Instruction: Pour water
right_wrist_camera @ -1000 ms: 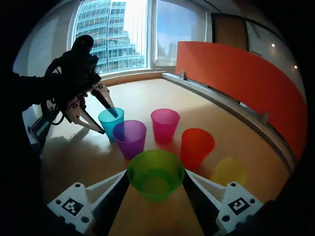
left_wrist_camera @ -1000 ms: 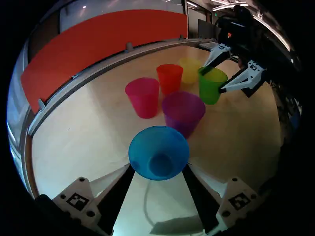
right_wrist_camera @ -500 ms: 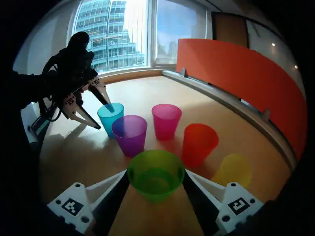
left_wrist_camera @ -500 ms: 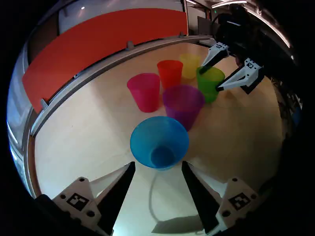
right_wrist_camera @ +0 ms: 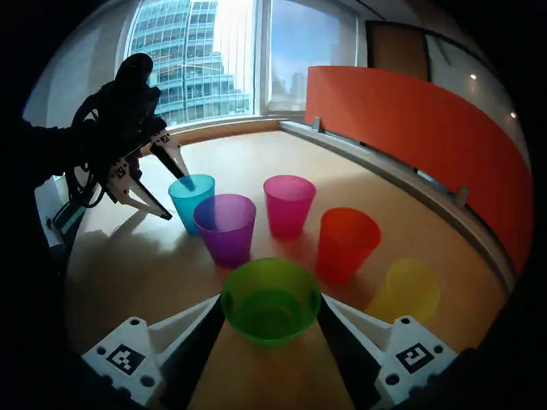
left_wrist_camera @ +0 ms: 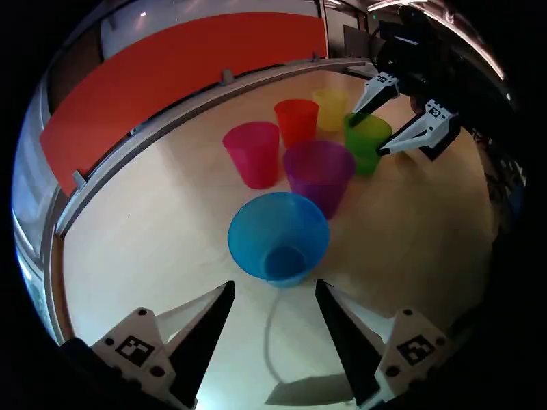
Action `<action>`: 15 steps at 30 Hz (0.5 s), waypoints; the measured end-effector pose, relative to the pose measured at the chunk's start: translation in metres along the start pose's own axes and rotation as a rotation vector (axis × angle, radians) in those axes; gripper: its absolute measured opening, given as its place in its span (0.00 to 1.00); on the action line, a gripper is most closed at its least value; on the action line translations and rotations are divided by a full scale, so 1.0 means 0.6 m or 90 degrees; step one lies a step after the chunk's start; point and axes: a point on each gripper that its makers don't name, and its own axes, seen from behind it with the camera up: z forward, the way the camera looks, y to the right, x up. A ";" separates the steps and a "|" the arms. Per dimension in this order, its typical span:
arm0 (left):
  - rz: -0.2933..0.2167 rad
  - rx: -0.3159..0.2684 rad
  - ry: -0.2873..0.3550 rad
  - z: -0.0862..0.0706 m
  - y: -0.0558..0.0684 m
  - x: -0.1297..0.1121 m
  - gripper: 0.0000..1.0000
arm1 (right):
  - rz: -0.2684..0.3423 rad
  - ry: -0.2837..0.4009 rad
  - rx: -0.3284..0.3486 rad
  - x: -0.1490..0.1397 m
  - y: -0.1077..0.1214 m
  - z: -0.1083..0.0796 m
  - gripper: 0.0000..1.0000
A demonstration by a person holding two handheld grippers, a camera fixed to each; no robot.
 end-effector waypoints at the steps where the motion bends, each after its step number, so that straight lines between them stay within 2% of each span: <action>1: 0.000 0.000 0.000 0.000 0.000 0.000 0.87 | 0.002 0.000 0.000 -0.001 0.000 -0.001 0.92; 11: -0.009 -0.001 0.003 -0.004 0.001 0.001 0.87 | 0.005 -0.001 -0.005 -0.007 0.002 -0.002 0.95; 15: -0.012 0.002 0.004 -0.006 -0.002 0.000 0.87 | 0.005 -0.007 -0.006 -0.012 0.000 -0.002 1.00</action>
